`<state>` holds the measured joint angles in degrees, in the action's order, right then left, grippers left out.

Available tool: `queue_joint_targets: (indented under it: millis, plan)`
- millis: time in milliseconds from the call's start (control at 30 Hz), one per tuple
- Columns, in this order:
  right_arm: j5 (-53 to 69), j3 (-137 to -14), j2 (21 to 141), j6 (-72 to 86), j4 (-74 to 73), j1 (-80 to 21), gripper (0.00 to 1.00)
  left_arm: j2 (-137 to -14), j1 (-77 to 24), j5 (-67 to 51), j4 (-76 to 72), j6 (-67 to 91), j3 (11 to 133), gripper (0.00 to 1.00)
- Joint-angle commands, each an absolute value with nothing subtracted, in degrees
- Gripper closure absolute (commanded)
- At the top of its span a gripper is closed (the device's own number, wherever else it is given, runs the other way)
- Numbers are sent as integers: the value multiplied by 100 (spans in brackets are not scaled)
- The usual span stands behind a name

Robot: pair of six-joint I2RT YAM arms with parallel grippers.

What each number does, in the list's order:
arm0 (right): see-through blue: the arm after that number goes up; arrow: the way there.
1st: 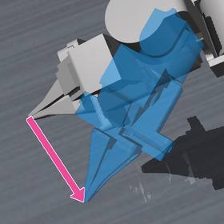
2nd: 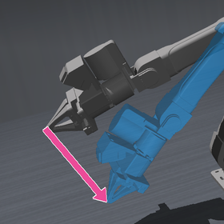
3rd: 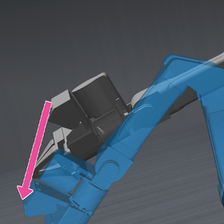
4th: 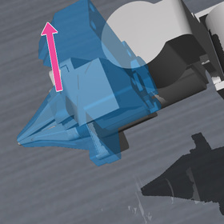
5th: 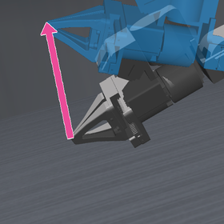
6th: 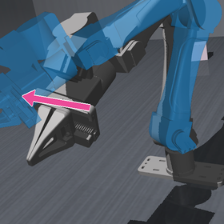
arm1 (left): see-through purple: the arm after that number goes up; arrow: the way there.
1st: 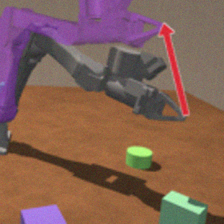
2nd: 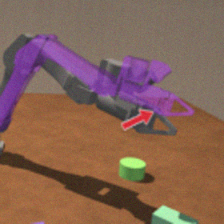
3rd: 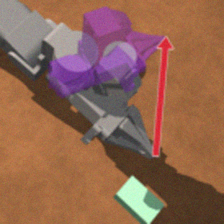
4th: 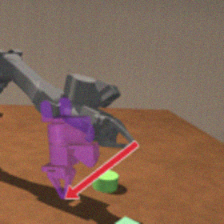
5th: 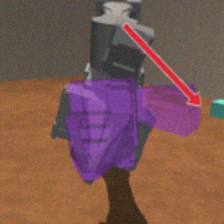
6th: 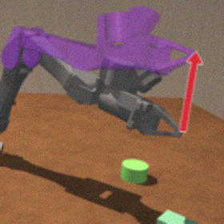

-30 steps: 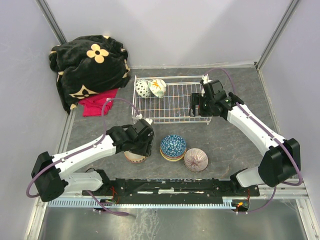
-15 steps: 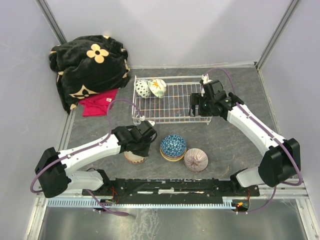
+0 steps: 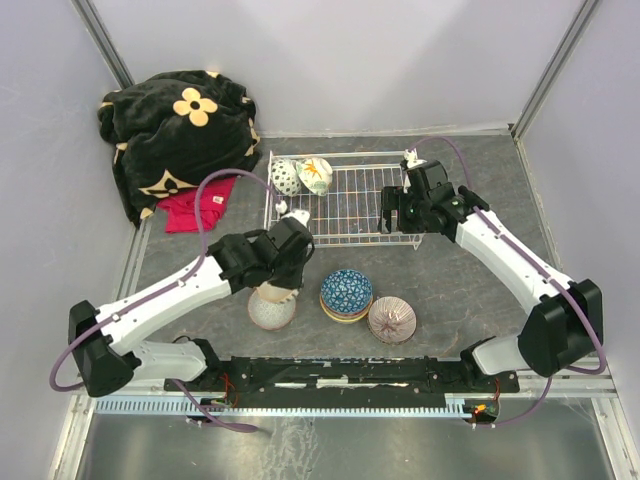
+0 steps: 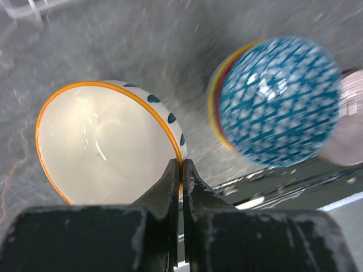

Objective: Load the bowls into the dish rack
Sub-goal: Pick up the bowl from the center of the board, then move the dish rack to the center of the board.

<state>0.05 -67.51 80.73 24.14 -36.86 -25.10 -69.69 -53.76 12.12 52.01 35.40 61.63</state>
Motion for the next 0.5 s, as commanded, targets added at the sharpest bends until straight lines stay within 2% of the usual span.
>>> queue_joint_targets:
  millis: [0, 233, 467]
  plan:
    - [63, -6893, 7849, 2361, -3542, -2524, 11, -7045, -5348, 1677, 4932, 3493, 7348, 97]
    - [-738, -7711, 8166, 2365, -4137, -2390, 11, -8483, -4970, 956, 4382, 2906, 9284, 97]
    - [-686, -8523, 8694, 2497, -4297, -1661, 12, -10187, -4672, 18, 3427, 2775, 10780, 97]
